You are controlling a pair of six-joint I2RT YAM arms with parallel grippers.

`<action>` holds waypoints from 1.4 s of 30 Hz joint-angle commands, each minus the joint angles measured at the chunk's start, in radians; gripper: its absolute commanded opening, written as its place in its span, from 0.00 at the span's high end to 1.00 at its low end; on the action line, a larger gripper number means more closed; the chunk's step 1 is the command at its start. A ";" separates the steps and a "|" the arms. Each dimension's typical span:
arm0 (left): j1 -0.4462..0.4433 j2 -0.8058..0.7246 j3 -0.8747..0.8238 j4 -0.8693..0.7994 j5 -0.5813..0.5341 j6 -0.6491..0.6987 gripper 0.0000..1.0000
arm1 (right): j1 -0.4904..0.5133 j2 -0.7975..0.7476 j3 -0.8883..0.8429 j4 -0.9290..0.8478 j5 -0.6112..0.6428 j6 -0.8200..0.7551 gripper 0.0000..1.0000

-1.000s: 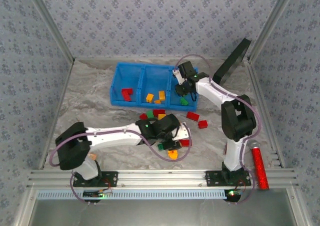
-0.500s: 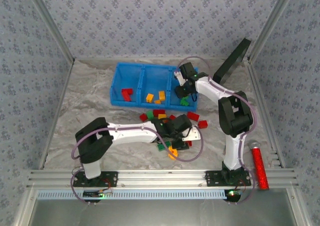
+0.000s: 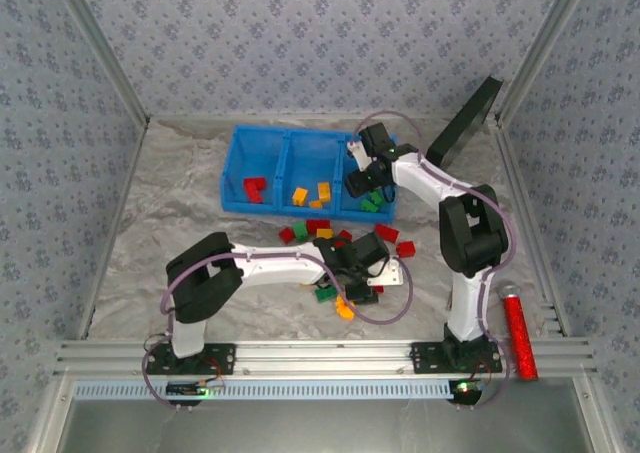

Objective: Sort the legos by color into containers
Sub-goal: Place the lego in the container, then pick up the lego from the middle-left of the table.

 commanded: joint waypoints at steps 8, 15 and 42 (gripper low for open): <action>-0.016 0.069 0.054 -0.030 0.000 0.021 0.39 | -0.003 -0.129 0.020 -0.050 -0.017 0.005 0.32; -0.028 0.114 0.094 -0.062 -0.015 0.015 0.46 | -0.005 -0.220 -0.008 -0.079 -0.006 0.025 0.32; 0.044 -0.167 0.129 -0.202 -0.114 -0.098 0.88 | -0.117 -1.124 -0.505 -0.138 0.088 0.318 0.17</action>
